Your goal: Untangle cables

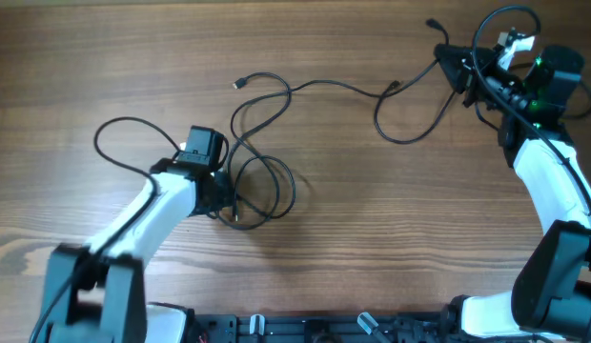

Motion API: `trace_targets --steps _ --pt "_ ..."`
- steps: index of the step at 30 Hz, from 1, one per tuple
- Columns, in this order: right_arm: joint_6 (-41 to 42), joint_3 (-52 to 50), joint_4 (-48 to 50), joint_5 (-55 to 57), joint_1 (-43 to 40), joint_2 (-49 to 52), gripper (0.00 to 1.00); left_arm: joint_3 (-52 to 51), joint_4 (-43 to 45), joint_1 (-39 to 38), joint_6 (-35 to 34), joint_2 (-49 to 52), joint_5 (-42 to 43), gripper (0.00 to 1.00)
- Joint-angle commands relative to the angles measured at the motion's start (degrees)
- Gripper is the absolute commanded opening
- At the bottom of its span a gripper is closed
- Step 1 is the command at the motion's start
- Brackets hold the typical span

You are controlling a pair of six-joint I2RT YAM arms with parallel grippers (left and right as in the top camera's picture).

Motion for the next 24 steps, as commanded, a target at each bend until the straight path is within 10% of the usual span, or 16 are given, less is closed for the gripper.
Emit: trace_targets --steps 1,10,24 --pt "4.98 0.31 3.56 -3.87 0.17 -2.95 0.05 9.09 -2.12 0.13 0.0 -12.9 0.81 0.04" --pt "29.7 0.72 34.01 -2.1 -2.23 -4.52 0.05 16.06 0.9 0.13 -3.85 -37.86 -2.84 0.04" --pt "5.49 11.91 6.86 -0.63 -27.78 -4.52 0.05 16.06 5.33 0.07 -12.46 -37.33 27.47 0.04"
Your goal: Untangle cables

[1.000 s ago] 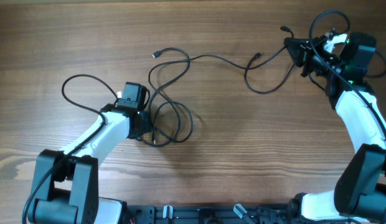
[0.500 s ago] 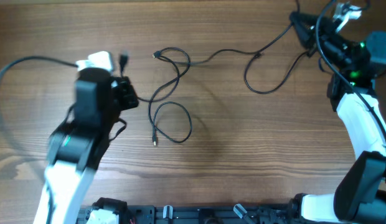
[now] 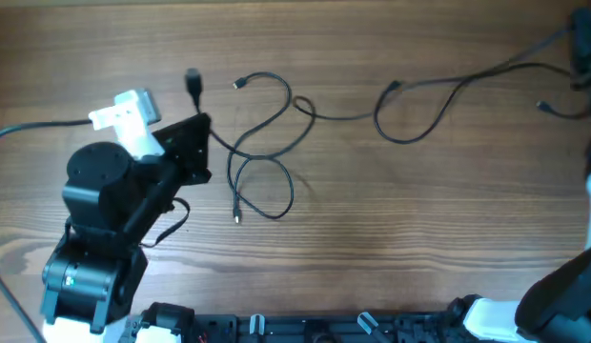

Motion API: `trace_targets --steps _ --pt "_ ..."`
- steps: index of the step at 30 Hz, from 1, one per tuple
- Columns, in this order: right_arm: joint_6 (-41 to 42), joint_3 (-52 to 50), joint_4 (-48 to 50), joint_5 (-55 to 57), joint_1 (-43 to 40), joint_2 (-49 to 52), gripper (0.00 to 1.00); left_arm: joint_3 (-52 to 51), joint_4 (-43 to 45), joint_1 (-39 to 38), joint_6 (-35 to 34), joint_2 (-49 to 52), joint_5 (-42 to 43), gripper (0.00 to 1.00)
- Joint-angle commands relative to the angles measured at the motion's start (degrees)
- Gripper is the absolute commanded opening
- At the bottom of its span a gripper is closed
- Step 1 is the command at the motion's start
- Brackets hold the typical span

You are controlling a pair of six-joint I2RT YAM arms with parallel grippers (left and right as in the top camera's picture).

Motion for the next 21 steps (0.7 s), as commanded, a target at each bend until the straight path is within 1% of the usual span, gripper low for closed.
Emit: trace_targets --steps 1,4,6,8,9,11,13,16,19,21 --pt "-12.26 6.82 -6.62 1.49 -6.27 -0.35 0.05 0.0 0.35 0.04 -1.46 3.85 14.12 0.04" --pt "-20.96 11.98 -18.69 6.03 -12.41 -0.35 0.05 0.0 0.31 -1.57 -1.49 8.11 17.35 0.04" --pt "-25.66 13.14 -22.58 10.12 -15.82 -0.35 0.05 0.0 0.59 -3.8 -1.42 11.37 16.76 0.04" --pt "-28.04 13.14 -26.16 14.69 -18.34 -0.33 0.04 0.0 0.74 -6.05 -1.42 14.82 14.88 0.04" --pt "-30.58 13.14 -29.73 20.7 -19.37 -0.33 0.04 0.0 0.85 -7.76 -1.42 17.44 13.6 0.04" --pt "-32.83 13.11 -35.56 34.58 -19.58 -0.26 0.05 0.0 0.98 -10.56 -1.36 21.66 10.97 0.04" --pt "-35.28 13.11 -38.75 44.46 -19.58 -0.15 0.05 0.0 0.96 -12.92 -1.38 25.73 8.31 0.04" --pt "-39.82 13.05 -40.87 57.51 -19.58 0.46 0.05 0.0 0.96 -15.85 -1.36 33.03 4.37 0.04" --pt "-42.34 13.0 -40.5 66.97 -19.58 2.01 0.04 0.0 0.72 -17.27 -1.16 39.06 3.32 0.04" --pt "-44.3 13.0 -39.63 68.91 -19.58 4.02 0.05 0.0 -0.35 -17.92 -0.94 42.36 3.06 0.04"
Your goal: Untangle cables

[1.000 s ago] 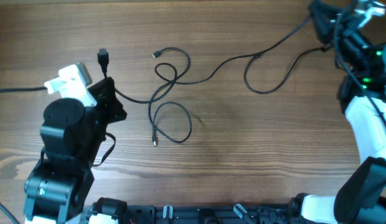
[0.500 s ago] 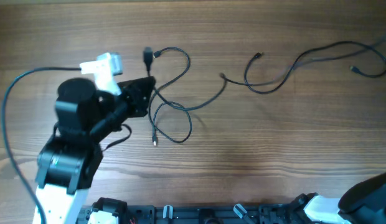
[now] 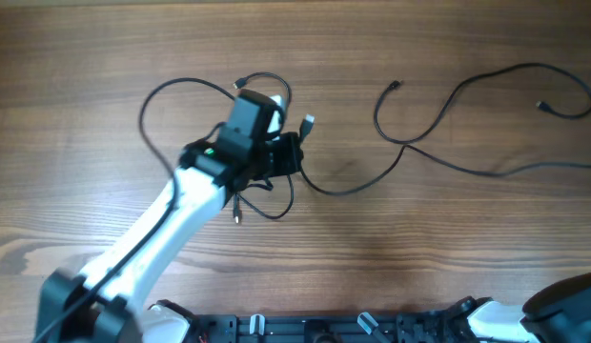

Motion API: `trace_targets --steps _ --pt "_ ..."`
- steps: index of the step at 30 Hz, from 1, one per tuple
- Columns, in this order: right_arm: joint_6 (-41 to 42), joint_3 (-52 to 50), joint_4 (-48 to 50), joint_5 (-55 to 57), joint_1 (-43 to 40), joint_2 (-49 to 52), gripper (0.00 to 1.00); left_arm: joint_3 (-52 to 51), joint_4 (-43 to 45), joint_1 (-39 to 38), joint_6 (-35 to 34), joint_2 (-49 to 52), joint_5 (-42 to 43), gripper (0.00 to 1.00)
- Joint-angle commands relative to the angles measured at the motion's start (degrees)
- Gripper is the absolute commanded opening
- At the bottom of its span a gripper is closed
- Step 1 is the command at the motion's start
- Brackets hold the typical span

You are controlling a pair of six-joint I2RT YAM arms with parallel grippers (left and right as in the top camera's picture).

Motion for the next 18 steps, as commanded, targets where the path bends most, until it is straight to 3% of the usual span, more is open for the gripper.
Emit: trace_targets --steps 1,11,18 --pt "-7.08 0.66 1.49 12.15 0.2 4.81 0.05 0.0 -1.7 -1.25 0.35 5.88 -3.58 0.04" --pt "-17.29 0.66 7.82 9.99 0.2 20.04 0.05 -0.02 -8.04 -1.25 18.32 7.65 -8.15 0.04" --pt "-16.87 0.63 10.54 7.54 0.2 26.14 0.05 -0.02 -9.55 -1.25 19.67 9.05 -8.85 0.04"
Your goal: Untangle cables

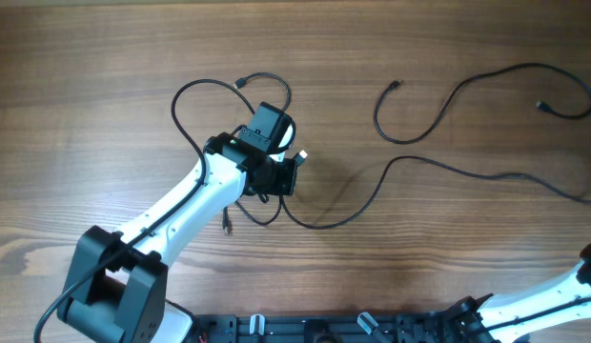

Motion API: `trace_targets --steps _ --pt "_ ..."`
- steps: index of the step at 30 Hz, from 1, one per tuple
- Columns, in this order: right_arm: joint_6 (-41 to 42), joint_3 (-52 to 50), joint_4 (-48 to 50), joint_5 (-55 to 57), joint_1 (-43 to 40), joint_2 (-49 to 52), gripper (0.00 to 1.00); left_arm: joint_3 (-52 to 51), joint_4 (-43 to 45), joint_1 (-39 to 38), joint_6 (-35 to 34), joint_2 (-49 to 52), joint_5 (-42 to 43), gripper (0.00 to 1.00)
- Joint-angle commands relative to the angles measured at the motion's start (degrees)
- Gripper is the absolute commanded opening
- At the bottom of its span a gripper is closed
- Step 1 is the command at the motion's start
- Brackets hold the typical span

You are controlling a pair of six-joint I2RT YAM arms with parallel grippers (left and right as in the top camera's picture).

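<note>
In the overhead view my left gripper (294,171) sits mid-table, shut on a black cable near its white plug (302,155). That cable (438,164) sags toward the front, then runs right to the table edge. Under the left wrist lies a tangle of black cable: a loop (181,100) to the left, a small plug (240,83) behind and a loose end (227,227) in front. A separate black cable (450,95) curls at the back right. My right gripper is out of view.
A stretch of the right arm (574,284) shows at the front right corner. The robot's base rail (315,329) runs along the front edge. The wooden table (86,57) carries nothing else.
My left gripper has shifted a little toward the front and right with the white plug. The held cable's slack now hangs farther forward. The left loop has moved right.
First my left gripper was down on the tangle and my right gripper held a cable at the far right. Then the left arm was drawn back left and the right had left the view. Then the left gripper was over the tangle with the white plug, and now slightly nearer.
</note>
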Motion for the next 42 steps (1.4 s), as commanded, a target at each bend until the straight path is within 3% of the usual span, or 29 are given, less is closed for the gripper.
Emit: trace_targets --steps 1,11,17,24,26,27,28,29,30,32,35,42 --pt "-1.07 0.61 1.09 -0.72 -0.17 2.1 0.05 0.0 -0.15 -0.13 2.16 2.25 -1.18 0.04" --pt "-2.69 0.59 3.37 -0.02 -0.17 2.4 0.05 -1.51 -1.33 -0.09 2.16 6.34 -5.4 0.04" --pt "-2.93 0.59 5.46 0.0 -0.17 2.4 0.05 -5.99 -1.31 0.09 2.16 6.45 -20.39 0.04" --pt "-4.22 0.59 5.75 0.0 -0.17 2.4 0.05 -10.27 -1.05 1.57 2.19 6.45 -23.1 0.05" --pt "-4.17 0.59 5.73 0.0 -0.17 2.43 0.05 -10.34 -1.03 2.23 2.16 6.45 -23.19 0.14" --pt "-4.2 0.59 5.7 0.0 -0.17 2.43 0.05 -10.34 -1.03 2.4 2.16 6.45 -23.19 0.46" --pt "-4.17 0.59 5.68 0.0 -0.17 2.43 0.08 -10.34 -1.03 2.4 2.19 6.45 -23.19 0.62" --pt "-4.17 0.59 5.62 -0.04 -0.17 2.4 0.24 -10.34 -1.03 2.4 2.16 6.45 -23.19 0.89" --pt "-4.15 0.59 5.62 -0.07 -0.17 2.43 0.42 -10.34 -1.05 2.4 2.16 6.45 -23.17 1.0" --pt "-4.17 0.59 5.62 -0.81 -0.17 2.4 0.73 -10.32 -1.03 2.4 2.14 6.43 -23.17 1.0" --pt "-5.29 0.59 5.27 -2.05 -0.17 2.4 0.99 -10.27 -0.94 2.4 1.88 6.4 -23.15 1.0" --pt "-10.16 0.59 2.95 -7.52 0.04 -0.74 1.0 -10.23 2.58 2.4 1.68 0.83 -22.29 1.0"
